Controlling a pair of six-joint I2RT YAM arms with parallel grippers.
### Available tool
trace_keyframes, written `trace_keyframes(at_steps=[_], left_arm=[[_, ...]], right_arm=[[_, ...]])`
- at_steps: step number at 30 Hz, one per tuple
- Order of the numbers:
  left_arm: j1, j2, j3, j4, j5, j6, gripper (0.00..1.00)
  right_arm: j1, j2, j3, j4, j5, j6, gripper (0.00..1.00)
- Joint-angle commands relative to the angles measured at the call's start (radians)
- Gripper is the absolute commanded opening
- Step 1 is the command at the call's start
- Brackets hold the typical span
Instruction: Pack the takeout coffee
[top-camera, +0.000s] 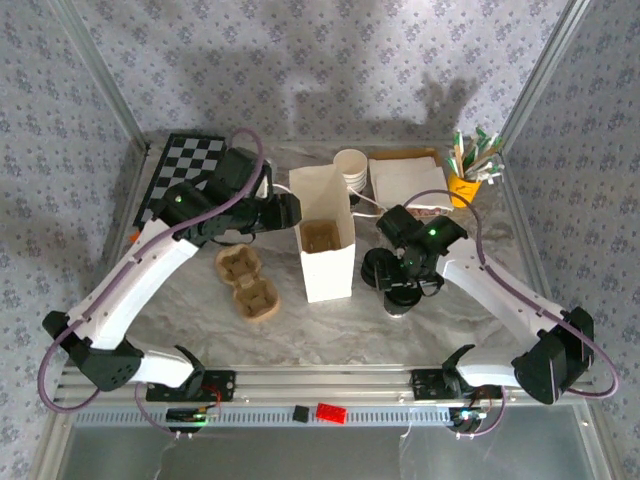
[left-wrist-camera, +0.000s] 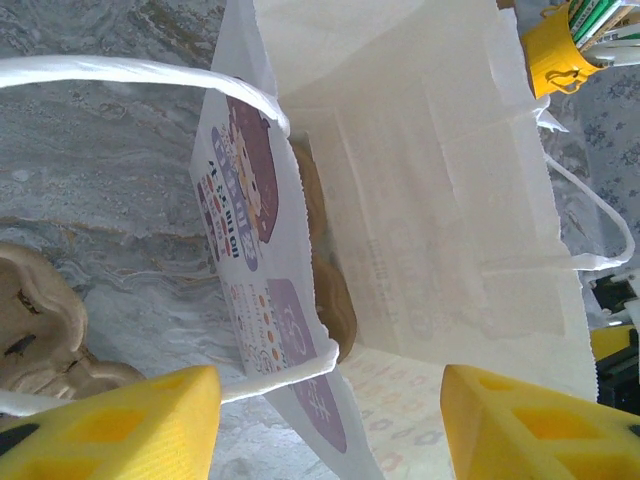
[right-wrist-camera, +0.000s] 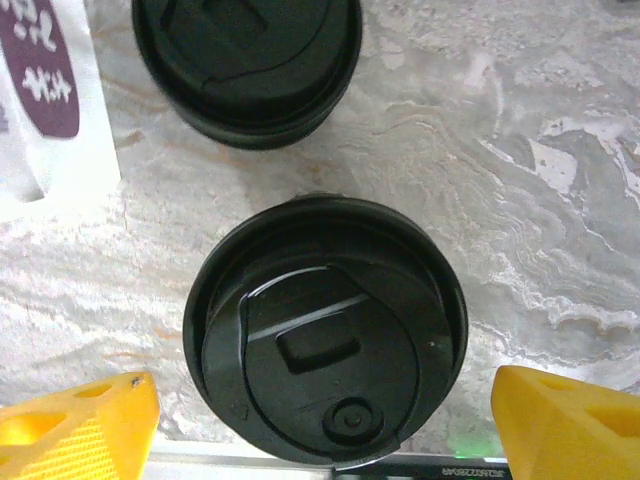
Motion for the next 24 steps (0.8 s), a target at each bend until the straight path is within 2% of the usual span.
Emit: trace_keyframes(at_steps=[1,3,7,10,13,24], left_arm=[[-0.005,-0.027,-0.013,-0.005,-0.002,0.003,0.6],[-0.006,-0.027,-0.013,-0.012,-0.003,0.007,0.61],[-0.005,-0.028,-0.018,-0.009,-0.005,0.006,0.61],[-0.005,-0.028,-0.021,-0.004,-0.003,0.004,0.61],[-0.006,-0.03,-0.021,-0.004,-0.003,0.006,0.61],[-0.005,-0.031,-0.019,-0.009,-0.006,0.007,0.62]], right_arm=[[-0.001,0.008,-0.022,-0.021,-0.022,-0.146,0.88],[-0.004,0.025,-0.019,-0.035,-0.059,-0.17,0.89],[-0.009,0.039,0.0,-0.047,0.018,-0.143,0.91],[-0.011,0.056,0.001,-0.049,0.012,-0.141,0.91],[-0.018,0.069,-0.001,-0.051,-0.031,-0.165,0.89],[-0.031,0.124,0.022,-0.074,-0.002,-0.18,0.83]])
